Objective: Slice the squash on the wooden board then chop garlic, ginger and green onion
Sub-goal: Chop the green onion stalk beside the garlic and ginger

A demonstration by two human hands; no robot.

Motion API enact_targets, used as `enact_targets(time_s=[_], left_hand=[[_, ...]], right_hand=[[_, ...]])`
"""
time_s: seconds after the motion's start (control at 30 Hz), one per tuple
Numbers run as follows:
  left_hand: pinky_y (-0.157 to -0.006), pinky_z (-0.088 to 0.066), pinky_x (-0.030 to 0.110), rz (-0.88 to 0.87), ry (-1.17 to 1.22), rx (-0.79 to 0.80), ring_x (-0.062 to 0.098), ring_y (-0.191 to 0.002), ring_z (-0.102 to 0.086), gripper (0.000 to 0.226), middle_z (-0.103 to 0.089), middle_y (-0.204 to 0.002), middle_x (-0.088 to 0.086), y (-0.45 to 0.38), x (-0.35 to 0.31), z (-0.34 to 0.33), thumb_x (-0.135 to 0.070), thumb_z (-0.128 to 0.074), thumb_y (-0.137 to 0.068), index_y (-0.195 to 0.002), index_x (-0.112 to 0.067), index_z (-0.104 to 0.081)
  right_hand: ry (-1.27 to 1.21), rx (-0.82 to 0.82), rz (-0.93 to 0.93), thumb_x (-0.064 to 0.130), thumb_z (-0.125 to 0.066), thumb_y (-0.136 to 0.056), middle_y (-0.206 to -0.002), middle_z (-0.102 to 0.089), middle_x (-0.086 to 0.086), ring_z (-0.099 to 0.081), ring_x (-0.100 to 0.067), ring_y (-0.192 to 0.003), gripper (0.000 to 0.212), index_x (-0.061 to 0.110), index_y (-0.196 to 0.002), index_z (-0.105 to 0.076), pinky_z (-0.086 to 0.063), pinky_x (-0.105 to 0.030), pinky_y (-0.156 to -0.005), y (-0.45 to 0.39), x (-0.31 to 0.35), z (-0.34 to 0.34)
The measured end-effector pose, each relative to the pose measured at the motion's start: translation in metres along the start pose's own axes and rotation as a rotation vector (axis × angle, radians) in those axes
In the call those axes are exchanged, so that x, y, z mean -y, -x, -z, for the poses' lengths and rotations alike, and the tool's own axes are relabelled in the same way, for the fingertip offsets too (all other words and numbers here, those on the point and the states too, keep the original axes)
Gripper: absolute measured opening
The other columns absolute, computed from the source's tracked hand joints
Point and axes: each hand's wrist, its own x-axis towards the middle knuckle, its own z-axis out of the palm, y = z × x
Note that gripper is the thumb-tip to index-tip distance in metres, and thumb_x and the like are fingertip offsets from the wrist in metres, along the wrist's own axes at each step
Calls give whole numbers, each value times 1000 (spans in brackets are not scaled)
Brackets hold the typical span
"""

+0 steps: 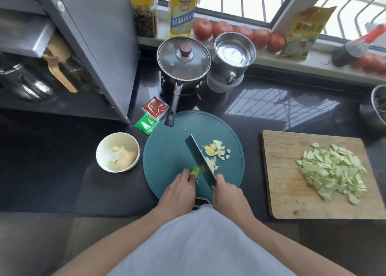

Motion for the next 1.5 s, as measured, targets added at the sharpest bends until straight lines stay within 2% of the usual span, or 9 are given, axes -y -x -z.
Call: enact_targets(time_s=[0.13,0.27,0.47,0.7,0.83,1.13,1.23,1.37,1.5], left_hand=[[-79,-47,39,-17,35,28,26,-101,-48,40,-37,-110,5,2,2,0,-31,-60,-97,-128,-12,-43],[-83,-47,36,-33,-69,60,23,-103,-48,35,-39,-116,6,0,0,0,-12,-45,-99,-133,-11,-42],[-83,-45,36,-71,-112,40,25,-105,-46,60,-42,-119,6,2,9,-4,-39,-48,-101,-150,-9,-28],[-77,-43,36,-63,-74,43,25,-103,-47,50,-43,-115,6,0,10,-3,-35,-51,-98,-141,-11,-39],[-84,-44,35,-61,-97,53,24,-108,-46,55,-43,-122,7,2,8,-1,-13,-45,-96,-150,-9,-31],[-84,-44,34,-83,-137,19,23,-108,-46,60,-43,-123,6,2,10,-4,-23,-44,-102,-156,-7,-22],[-77,-50,35,-80,-134,-20,24,-102,-53,58,-50,-115,8,4,14,-1,-8,-49,-95,-151,-5,-36],[-52,-50,29,-160,-197,-41,19,-75,-60,31,-56,-90,4,2,14,6,-6,-71,-78,-109,-11,-69],[-71,-50,33,-128,-194,40,23,-99,-55,28,-49,-114,8,-3,9,2,-10,-48,-97,-123,-7,-56]], right_hand=[[3,76,-31,19,-47,-86,-69,-43,2,-48,-31,-66,26,25,-83,-23,-36,-37,-56,-5,10,-10],[-83,-43,-27,15,-41,-90,-64,-35,4,-42,-31,-65,22,25,-80,-23,-33,-39,-57,-40,36,-2],[-24,-71,-66,21,-41,-96,-75,-58,-7,-51,-35,-67,23,26,-84,-23,-35,-39,-55,-24,8,-6],[25,56,-7,17,-44,-89,-66,-38,3,-50,-35,-67,27,26,-83,-19,-36,-38,-57,-8,7,-19],[-58,-40,-33,13,-37,-88,-68,-45,-1,-46,-35,-66,21,25,-81,-21,-37,-39,-57,-34,30,-16],[-82,-113,-75,28,-42,-98,-68,-51,1,-51,-32,-64,26,29,-83,-20,-37,-38,-52,-11,-1,-5],[-76,-4,-73,29,-43,-96,-74,-56,-4,-49,-33,-67,27,27,-83,-19,-34,-37,-54,-4,-1,-9],[-73,98,-81,22,-47,-86,-69,-44,0,-48,-33,-70,28,25,-81,-19,-33,-37,-53,-6,9,-14],[-170,-44,-83,14,-39,-90,-70,-45,1,-48,-33,-71,19,26,-85,-24,-36,-39,-57,-38,37,-7]])
